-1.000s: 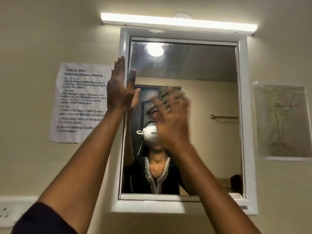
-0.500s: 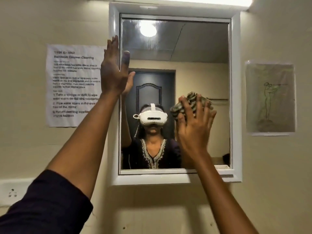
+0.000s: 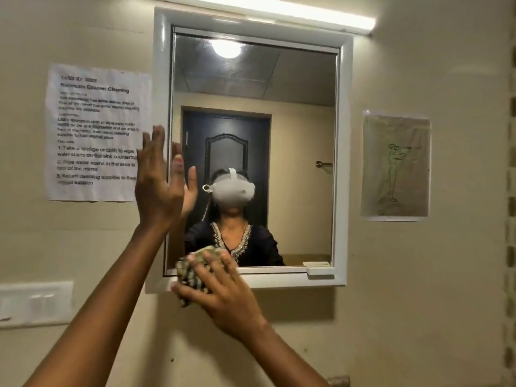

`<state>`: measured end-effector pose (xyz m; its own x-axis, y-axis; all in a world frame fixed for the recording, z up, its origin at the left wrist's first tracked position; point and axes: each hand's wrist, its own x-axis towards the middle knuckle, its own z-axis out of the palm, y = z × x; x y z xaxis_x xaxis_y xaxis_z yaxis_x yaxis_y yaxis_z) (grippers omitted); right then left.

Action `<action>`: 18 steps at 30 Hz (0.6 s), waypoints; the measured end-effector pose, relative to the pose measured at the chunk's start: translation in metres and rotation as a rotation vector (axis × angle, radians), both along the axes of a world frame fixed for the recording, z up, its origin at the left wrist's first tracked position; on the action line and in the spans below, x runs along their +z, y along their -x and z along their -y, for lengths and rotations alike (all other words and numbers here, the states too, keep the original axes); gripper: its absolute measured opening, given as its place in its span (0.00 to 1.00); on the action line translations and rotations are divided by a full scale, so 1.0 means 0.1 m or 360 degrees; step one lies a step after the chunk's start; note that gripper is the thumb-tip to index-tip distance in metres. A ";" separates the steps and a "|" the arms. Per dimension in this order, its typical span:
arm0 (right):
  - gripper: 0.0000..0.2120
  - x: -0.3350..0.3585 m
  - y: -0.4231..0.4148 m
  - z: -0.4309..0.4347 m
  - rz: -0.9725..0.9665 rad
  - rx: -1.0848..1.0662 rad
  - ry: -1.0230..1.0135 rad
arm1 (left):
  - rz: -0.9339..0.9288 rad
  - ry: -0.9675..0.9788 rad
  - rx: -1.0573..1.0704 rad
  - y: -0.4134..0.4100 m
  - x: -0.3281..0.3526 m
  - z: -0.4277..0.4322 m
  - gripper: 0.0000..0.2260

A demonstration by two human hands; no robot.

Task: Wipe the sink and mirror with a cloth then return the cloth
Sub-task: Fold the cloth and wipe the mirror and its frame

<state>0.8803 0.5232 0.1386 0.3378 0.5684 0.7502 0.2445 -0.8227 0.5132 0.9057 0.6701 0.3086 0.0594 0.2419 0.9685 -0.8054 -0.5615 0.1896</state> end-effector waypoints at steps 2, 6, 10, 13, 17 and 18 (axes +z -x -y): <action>0.24 -0.04 0.10 0.48 0.0129 -0.0115 0.0032 | -0.0082 -0.0092 0.0015 -0.05 -0.23 0.03 0.24; 0.29 -0.18 0.32 1.28 0.0305 -0.0344 -0.0149 | -0.0073 -0.0179 0.0094 -0.19 -0.40 0.12 0.24; 0.30 -0.28 0.29 1.20 0.0247 -0.0371 -0.0491 | 0.0005 -0.0116 0.0080 -0.24 -0.44 0.14 0.27; 0.30 -0.31 0.21 0.79 0.0240 -0.0263 -0.0786 | 0.0047 -0.0091 0.0004 -0.20 -0.47 0.12 0.26; 0.30 -0.15 0.12 -0.03 0.0008 -0.0008 -0.0476 | 0.0077 -0.0030 -0.0173 -0.15 -0.47 0.05 0.22; 0.28 -0.10 0.08 -0.23 -0.0048 0.0031 -0.0284 | 0.0061 -0.0052 -0.0206 -0.15 -0.46 0.01 0.22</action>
<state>0.8724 0.5460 0.1285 0.3517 0.4336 0.8296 0.2741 -0.8951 0.3517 0.9207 0.6691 0.2629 0.0510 0.2032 0.9778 -0.8779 -0.4576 0.1409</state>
